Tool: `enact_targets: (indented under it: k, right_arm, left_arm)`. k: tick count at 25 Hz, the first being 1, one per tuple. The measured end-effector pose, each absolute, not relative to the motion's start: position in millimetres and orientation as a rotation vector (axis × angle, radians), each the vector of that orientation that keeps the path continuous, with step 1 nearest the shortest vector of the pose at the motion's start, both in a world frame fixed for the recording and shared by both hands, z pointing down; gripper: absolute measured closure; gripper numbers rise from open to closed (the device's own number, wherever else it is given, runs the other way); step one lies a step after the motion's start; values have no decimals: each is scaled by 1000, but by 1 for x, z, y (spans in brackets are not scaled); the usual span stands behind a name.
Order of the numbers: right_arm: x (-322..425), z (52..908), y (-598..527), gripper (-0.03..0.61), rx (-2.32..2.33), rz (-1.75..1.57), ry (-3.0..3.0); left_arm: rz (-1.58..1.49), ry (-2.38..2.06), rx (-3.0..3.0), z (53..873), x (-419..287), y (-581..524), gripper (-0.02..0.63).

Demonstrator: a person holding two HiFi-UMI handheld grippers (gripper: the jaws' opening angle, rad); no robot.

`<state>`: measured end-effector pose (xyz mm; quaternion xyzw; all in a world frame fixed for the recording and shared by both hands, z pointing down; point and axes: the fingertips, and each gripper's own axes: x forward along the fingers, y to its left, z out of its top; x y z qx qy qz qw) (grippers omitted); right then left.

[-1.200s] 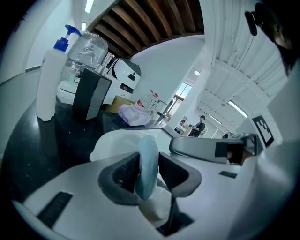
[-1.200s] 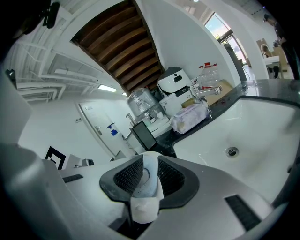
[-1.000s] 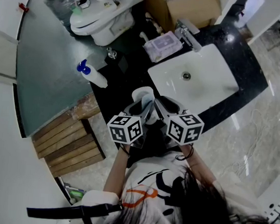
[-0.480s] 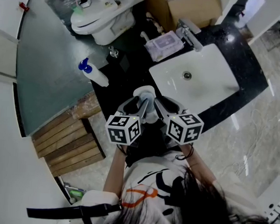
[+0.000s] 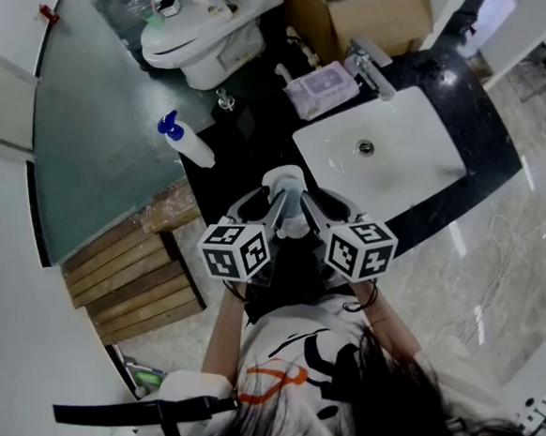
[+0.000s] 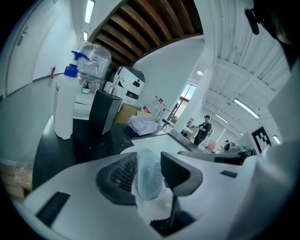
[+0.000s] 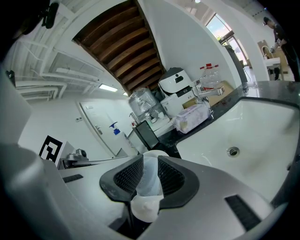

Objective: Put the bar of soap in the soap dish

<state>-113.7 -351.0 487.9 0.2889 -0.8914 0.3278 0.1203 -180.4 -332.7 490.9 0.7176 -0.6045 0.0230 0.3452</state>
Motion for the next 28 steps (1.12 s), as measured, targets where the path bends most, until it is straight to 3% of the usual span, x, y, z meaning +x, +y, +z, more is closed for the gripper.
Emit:
enact_targets:
  k: [24,28]
  right_arm:
    - [-130,471,-288,476,811,901,-2640]
    - [-140,468,-261,476,792,889,-2645]
  left_arm:
    - [-37,-1550,1895,472,-188,-266,474]
    - [-35,-1553,1892,471,-193,-241,518]
